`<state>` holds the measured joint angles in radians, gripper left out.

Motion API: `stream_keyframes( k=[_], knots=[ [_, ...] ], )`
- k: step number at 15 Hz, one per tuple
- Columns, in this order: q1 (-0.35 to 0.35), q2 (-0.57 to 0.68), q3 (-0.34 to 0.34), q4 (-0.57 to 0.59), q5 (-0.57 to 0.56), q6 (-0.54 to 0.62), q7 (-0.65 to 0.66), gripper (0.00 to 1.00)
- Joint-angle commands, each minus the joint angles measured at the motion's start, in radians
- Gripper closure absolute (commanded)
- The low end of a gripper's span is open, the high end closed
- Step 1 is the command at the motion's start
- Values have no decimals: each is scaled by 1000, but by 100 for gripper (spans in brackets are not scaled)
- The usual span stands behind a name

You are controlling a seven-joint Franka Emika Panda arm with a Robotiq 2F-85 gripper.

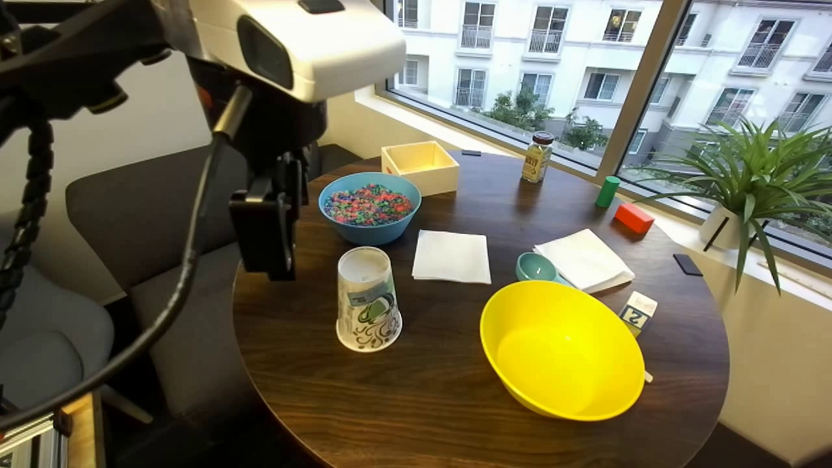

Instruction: Flip the cup on the table

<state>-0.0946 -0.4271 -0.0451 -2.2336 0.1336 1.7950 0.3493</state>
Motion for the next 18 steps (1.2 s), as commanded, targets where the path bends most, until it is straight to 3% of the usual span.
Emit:
stream_keyframes(
  k=[1, 7, 18],
  knots=[
    [-39, 55, -30, 41, 72, -33, 65, 0],
    [-70, 172, -56, 94, 142, -35, 156, 0],
    [-71, 376, -112, 243, 292, -108, 151, 0]
  ],
)
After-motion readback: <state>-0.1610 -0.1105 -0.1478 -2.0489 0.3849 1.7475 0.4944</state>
